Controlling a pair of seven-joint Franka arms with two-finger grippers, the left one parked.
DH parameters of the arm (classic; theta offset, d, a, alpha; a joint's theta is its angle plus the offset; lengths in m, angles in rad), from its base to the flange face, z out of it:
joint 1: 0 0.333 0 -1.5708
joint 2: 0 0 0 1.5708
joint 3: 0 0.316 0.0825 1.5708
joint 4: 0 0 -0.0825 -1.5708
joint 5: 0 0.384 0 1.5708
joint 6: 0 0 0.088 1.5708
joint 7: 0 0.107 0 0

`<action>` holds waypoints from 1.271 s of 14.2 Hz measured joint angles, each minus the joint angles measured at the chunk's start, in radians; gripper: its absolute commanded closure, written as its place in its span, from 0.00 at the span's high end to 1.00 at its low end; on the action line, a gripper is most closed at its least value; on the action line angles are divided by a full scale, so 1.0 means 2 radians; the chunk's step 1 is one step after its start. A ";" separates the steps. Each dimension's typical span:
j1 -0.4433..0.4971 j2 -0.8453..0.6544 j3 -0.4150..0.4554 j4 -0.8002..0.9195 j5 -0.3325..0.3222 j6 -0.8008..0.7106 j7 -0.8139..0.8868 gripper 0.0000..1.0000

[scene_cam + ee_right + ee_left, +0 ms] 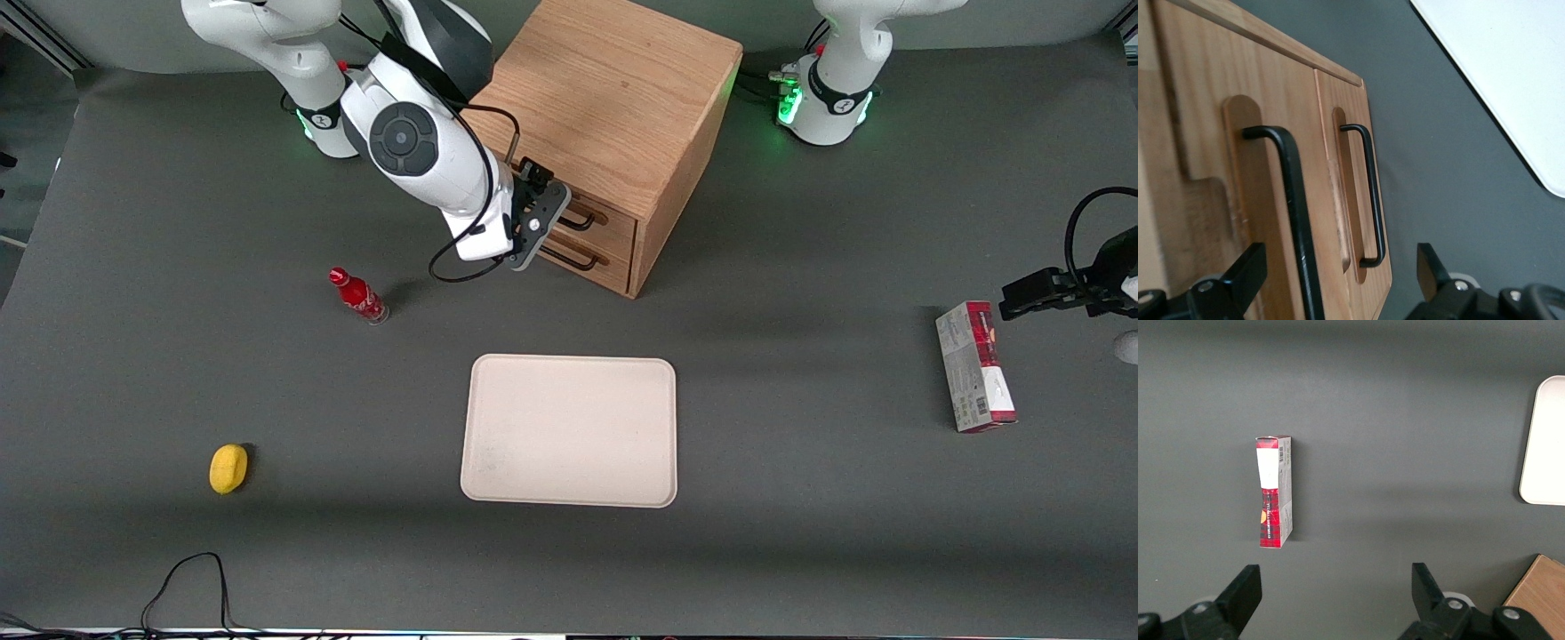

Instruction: Open upper drawer

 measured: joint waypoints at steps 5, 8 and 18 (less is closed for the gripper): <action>0.000 0.004 0.000 -0.012 -0.019 0.023 -0.002 1.00; 0.001 0.013 0.003 -0.013 -0.036 0.033 -0.004 1.00; -0.010 0.029 -0.072 0.035 -0.112 0.044 -0.071 1.00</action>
